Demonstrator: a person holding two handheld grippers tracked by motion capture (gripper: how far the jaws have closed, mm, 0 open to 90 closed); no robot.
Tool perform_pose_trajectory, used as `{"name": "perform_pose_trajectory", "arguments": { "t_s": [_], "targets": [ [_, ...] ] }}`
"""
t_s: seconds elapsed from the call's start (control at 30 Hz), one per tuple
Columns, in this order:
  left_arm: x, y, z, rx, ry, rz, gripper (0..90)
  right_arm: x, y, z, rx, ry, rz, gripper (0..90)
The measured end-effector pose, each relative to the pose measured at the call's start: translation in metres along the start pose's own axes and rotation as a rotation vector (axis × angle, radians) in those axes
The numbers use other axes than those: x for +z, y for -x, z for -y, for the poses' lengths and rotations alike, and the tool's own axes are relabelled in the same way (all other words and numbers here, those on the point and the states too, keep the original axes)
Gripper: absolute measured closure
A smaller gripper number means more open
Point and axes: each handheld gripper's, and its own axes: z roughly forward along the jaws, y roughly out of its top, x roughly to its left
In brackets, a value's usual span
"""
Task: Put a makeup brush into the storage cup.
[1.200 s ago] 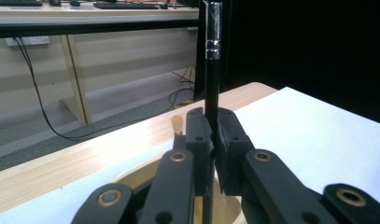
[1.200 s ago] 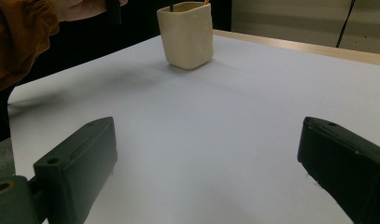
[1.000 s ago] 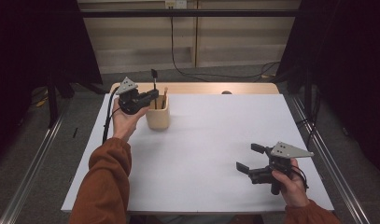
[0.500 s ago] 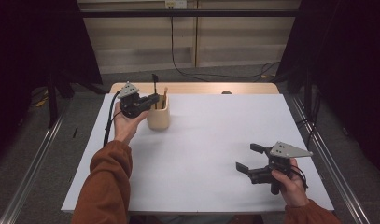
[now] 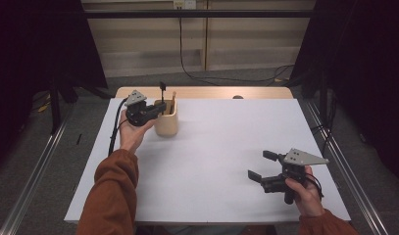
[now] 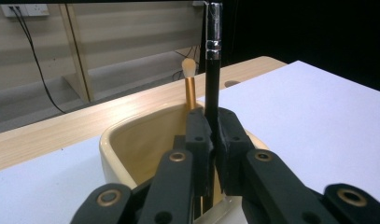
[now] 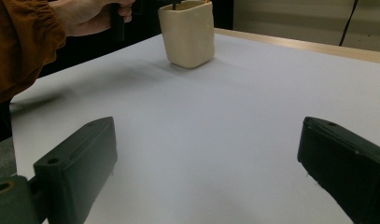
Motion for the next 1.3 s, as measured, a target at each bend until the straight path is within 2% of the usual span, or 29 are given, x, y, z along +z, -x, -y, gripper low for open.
{"name": "perform_pose_trajectory", "arguments": {
  "t_s": [0.17,0.23,0.37,0.5,0.6,0.77,0.8,1.0,1.03,1.1,1.17,1.3],
  "targets": [
    [0.001,0.000,0.001,0.010,-0.015,0.008,82.1,0.000,0.000,0.000,0.000,0.000,0.002,4.2],
    [0.001,0.000,0.002,-0.008,-0.022,0.008,78.8,0.000,0.000,0.000,0.002,-0.002,0.002,4.3],
    [0.000,-0.001,0.002,-0.012,-0.020,-0.003,71.4,-0.001,0.000,0.001,0.004,-0.002,0.005,4.3],
    [0.001,0.000,0.001,-0.003,-0.013,-0.021,58.0,-0.002,0.002,0.001,0.008,-0.002,0.007,4.2],
    [0.001,0.001,0.001,-0.012,-0.008,-0.033,47.0,-0.002,0.002,0.002,0.006,0.001,0.006,4.2],
    [0.000,0.003,0.000,-0.029,-0.008,-0.015,35.4,-0.003,0.003,0.002,0.008,0.008,0.007,4.2],
    [0.001,0.003,0.000,-0.033,0.003,-0.015,31.4,-0.003,0.003,0.001,0.008,0.008,0.006,4.1],
    [-0.002,0.005,-0.002,-0.046,-0.003,-0.023,12.4,-0.002,0.003,0.001,0.001,0.009,0.010,2.7],
    [-0.002,0.005,-0.003,-0.045,-0.001,-0.017,10.4,-0.002,0.003,0.001,0.002,0.009,0.011,2.5],
    [-0.004,0.007,-0.003,-0.069,0.001,-0.013,6.4,-0.002,0.003,0.001,-0.005,0.010,0.019,1.6],
    [-0.006,0.009,-0.002,-0.078,0.025,-0.001,5.3,-0.002,0.002,0.001,-0.010,0.013,0.025,1.3],
    [-0.009,0.008,-0.001,-0.078,0.033,0.003,2.4,-0.003,0.002,0.001,-0.003,0.017,0.035,0.3]
  ]
}}
